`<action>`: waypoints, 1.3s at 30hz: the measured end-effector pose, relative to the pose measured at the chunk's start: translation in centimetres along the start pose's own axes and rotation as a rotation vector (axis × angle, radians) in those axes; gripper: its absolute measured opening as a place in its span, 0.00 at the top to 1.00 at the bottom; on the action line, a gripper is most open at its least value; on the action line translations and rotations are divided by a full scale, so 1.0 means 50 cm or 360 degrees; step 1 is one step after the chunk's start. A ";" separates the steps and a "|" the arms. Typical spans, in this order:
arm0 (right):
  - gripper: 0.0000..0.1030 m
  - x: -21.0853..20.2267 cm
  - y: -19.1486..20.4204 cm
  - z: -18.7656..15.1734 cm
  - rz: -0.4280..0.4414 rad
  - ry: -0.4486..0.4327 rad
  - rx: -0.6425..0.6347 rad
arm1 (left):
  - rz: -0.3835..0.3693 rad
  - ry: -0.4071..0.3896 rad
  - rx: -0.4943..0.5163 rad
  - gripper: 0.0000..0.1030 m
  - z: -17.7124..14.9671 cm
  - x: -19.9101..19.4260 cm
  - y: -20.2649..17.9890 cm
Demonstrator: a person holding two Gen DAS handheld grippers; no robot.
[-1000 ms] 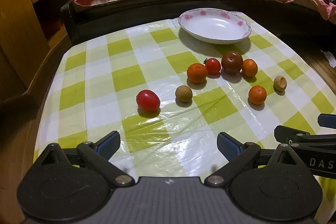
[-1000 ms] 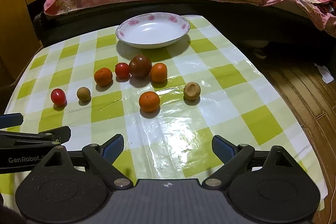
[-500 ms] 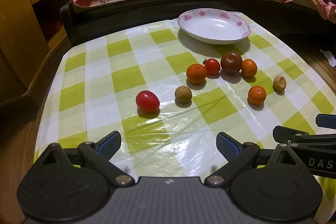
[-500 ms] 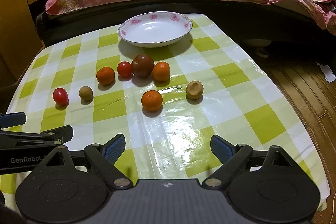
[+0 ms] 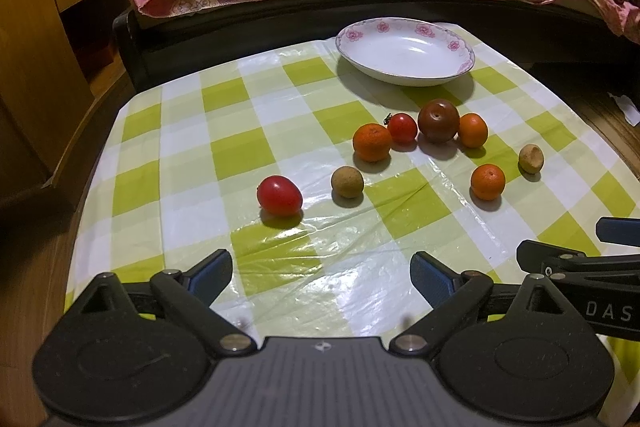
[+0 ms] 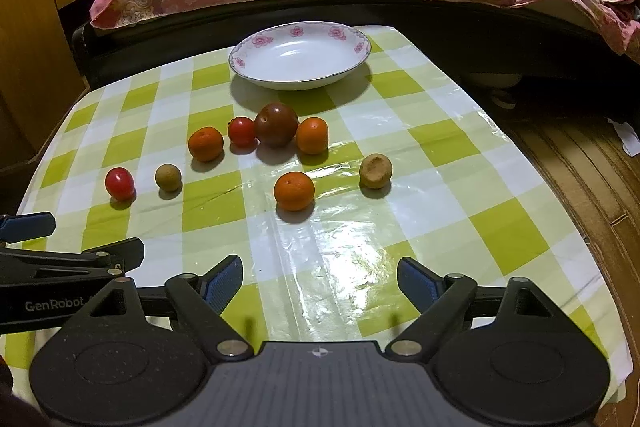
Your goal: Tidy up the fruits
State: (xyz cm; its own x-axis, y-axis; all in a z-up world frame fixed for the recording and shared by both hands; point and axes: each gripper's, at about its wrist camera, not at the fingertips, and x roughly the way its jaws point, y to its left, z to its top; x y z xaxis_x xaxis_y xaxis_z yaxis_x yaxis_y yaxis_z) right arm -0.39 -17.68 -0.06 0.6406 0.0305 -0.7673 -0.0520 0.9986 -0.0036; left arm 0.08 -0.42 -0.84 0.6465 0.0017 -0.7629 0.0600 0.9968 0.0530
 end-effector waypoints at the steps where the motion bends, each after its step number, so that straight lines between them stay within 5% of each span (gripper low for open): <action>1: 0.21 0.000 0.000 0.000 0.0000 0.0000 0.0000 | 0.0001 -0.0001 0.0000 0.01 0.000 0.000 0.000; 26: 0.29 0.042 0.010 0.040 0.0146 0.0003 -0.0032 | -0.0051 -0.0101 0.0032 0.06 0.033 0.027 0.025; 29: 0.31 0.057 0.011 0.053 0.0144 0.0017 -0.0061 | -0.0137 -0.0121 0.0011 0.06 0.042 0.037 0.034; 39: 0.45 0.103 0.008 0.078 0.0218 0.0077 -0.0095 | -0.0146 -0.0140 0.0124 0.11 0.064 0.081 0.020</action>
State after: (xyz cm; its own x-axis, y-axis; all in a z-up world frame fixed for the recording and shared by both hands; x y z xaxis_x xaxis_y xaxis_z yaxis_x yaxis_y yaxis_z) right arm 5.88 -16.97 -1.50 0.5867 0.1626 -0.7933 -0.1828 0.9809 0.0659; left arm 5.21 0.32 -1.83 0.6997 -0.0997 -0.7075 0.1787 0.9832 0.0381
